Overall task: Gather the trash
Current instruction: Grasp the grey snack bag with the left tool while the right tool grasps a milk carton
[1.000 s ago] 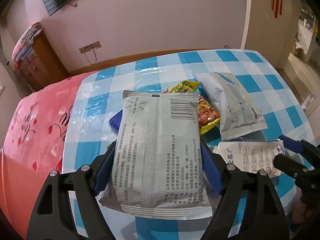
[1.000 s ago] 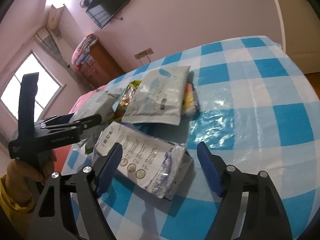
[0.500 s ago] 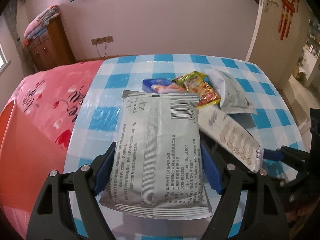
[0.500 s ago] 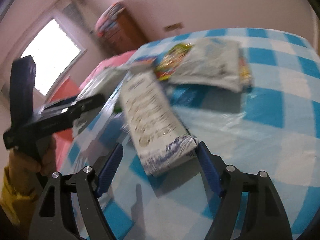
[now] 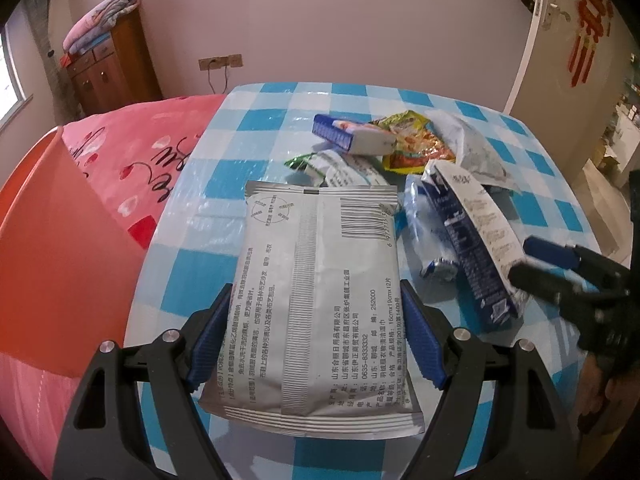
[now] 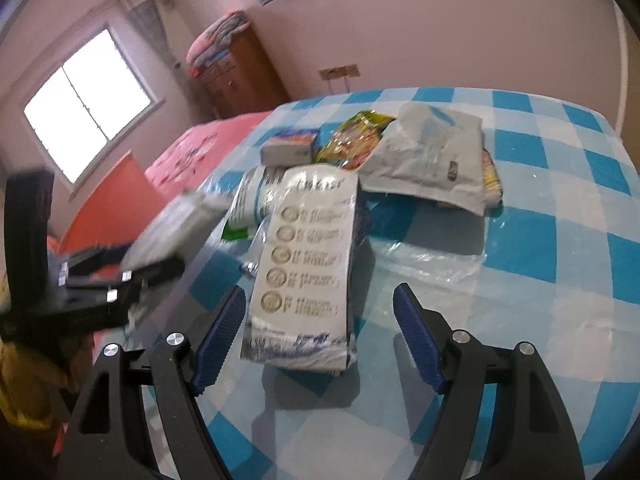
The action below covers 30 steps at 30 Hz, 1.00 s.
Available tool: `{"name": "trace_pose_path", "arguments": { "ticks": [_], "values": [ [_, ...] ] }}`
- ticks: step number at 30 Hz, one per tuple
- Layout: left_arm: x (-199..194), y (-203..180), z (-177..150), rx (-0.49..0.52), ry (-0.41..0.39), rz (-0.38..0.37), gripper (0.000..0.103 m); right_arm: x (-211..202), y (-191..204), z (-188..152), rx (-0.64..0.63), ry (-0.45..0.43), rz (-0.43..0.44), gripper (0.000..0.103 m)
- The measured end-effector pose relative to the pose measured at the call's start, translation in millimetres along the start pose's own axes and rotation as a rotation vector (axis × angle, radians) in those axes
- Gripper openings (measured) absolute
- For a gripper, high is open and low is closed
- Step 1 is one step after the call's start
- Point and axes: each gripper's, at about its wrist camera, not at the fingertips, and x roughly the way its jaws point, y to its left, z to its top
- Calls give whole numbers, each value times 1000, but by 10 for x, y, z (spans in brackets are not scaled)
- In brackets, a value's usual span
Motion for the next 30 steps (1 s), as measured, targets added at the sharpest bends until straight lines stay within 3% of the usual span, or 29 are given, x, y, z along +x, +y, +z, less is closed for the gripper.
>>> {"name": "trace_pose_path", "arguments": {
  "ticks": [2,4,10,30],
  "values": [
    [-35,0,-18,-1,-6,2,79,12,-19,31,16,-15,-6,76],
    [-80,-3,-38,2,-15,4,79,47,-17,57,38,-21,4,67],
    [-172,2,-52,6,-37,0,79,162,-49,75,97,-8,37,58],
    [-261,49,-95,43,-102,-78,79,213,96,99,85,-5,-63,62]
  ]
}}
